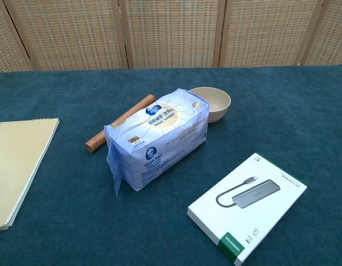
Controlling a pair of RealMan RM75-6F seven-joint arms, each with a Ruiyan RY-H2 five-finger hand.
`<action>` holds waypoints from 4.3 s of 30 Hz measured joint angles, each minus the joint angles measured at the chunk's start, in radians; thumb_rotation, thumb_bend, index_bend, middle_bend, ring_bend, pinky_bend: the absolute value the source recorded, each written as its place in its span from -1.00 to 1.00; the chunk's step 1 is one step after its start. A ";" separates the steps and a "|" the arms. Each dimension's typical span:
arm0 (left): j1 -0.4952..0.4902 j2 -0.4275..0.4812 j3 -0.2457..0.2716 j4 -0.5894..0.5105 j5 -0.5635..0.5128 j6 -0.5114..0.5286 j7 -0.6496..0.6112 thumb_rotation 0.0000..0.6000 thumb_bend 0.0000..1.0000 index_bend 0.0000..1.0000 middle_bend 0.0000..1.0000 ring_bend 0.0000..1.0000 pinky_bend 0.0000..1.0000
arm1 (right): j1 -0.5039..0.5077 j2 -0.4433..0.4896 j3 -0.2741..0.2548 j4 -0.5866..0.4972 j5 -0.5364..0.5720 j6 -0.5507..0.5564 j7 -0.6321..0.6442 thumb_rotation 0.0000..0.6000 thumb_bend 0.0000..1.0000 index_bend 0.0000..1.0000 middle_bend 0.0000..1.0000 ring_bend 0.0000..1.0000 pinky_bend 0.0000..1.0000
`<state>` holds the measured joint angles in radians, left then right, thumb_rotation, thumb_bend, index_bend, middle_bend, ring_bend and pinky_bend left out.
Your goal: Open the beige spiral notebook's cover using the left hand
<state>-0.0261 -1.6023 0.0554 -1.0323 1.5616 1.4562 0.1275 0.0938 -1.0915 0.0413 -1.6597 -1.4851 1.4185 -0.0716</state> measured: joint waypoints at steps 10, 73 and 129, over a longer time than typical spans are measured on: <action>-0.004 -0.017 -0.020 0.023 -0.001 0.030 -0.022 1.00 -0.36 -0.03 -1.00 -1.00 -1.00 | 0.000 0.001 -0.001 -0.001 -0.001 -0.001 0.002 1.00 -0.54 -0.70 -1.00 -1.00 -0.95; -0.075 0.313 -0.089 -0.451 0.103 0.181 0.089 1.00 -0.07 0.68 -1.00 -1.00 -1.00 | 0.003 0.008 -0.004 -0.002 -0.009 -0.004 0.029 1.00 -0.53 -0.70 -1.00 -1.00 -0.95; -0.125 0.423 -0.222 -0.419 0.091 0.204 0.032 1.00 -0.09 0.70 -0.95 -1.00 -1.00 | 0.004 0.009 -0.004 -0.006 -0.002 -0.011 0.024 1.00 -0.54 -0.70 -1.00 -1.00 -0.95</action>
<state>-0.1511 -1.1791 -0.1661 -1.4516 1.6522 1.6604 0.1598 0.0979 -1.0824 0.0373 -1.6655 -1.4872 1.4077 -0.0472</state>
